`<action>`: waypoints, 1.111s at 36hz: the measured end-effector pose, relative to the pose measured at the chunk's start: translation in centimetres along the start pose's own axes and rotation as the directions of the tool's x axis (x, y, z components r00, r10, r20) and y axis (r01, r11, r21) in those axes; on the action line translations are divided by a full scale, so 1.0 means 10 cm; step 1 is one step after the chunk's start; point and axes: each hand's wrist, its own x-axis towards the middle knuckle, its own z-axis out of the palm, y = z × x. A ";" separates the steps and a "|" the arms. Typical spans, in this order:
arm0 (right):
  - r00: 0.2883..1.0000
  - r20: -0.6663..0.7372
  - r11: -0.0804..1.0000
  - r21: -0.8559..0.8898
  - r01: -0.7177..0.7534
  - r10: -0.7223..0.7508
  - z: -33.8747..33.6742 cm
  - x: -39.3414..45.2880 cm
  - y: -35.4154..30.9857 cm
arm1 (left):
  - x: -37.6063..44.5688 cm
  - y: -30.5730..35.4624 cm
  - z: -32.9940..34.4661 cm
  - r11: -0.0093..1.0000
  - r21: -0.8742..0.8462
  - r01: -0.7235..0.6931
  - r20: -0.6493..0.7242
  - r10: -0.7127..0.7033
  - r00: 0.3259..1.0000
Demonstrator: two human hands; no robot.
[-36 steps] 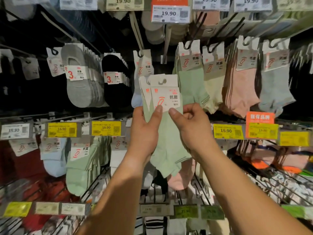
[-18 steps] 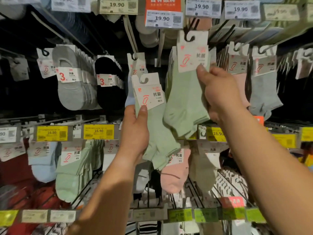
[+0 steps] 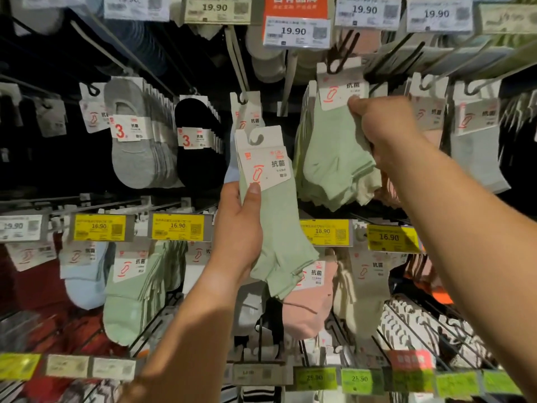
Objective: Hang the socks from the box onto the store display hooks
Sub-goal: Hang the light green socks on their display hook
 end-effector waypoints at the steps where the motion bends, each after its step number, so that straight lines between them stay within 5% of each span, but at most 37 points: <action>1: 1.000 -0.008 0.999 -0.036 -0.030 0.030 0.04 0.07 0.05 | 0.00 0.00 0.00 1.000 0.006 -0.003 -0.003 0.003 1.000; 10: 0.991 -0.103 0.925 -0.361 -0.117 0.085 0.20 0.43 0.42 | -0.02 0.04 0.02 1.000 0.002 0.007 0.016 -0.007 1.000; 14: 0.964 -0.183 0.866 -0.492 0.082 -0.195 0.17 0.10 0.31 | -0.02 0.03 0.01 1.000 -0.013 0.028 0.016 -0.027 0.999; 16: 0.957 -0.114 0.885 -0.423 0.195 -0.266 0.17 -0.25 0.31 | -0.02 0.01 0.00 0.999 -0.033 0.036 0.022 -0.035 0.999; 20: 0.985 0.117 0.928 -0.336 0.162 -0.129 0.26 -1.05 0.57 | -0.03 0.02 0.01 0.994 -0.101 0.028 0.012 -0.027 1.000; 25: 0.997 0.080 0.969 -0.246 0.006 0.014 0.30 -1.16 0.80 | -0.05 0.02 0.04 0.991 -0.136 0.009 0.004 -0.009 1.000; 29: 0.995 0.073 0.966 -0.242 0.087 -0.071 0.26 -1.13 0.85 | -0.01 0.03 0.07 0.996 -0.084 -0.004 -0.036 0.001 0.999; 34: 1.000 -0.007 0.997 0.079 0.007 -0.006 0.04 -0.91 0.64 | 0.02 -0.01 0.03 0.999 0.015 -0.052 -0.049 0.053 0.997; 40: 0.997 0.010 0.978 0.195 0.079 -0.083 -0.10 -0.59 0.18 | -0.01 -0.04 0.04 0.996 0.072 -0.043 -0.056 0.047 0.997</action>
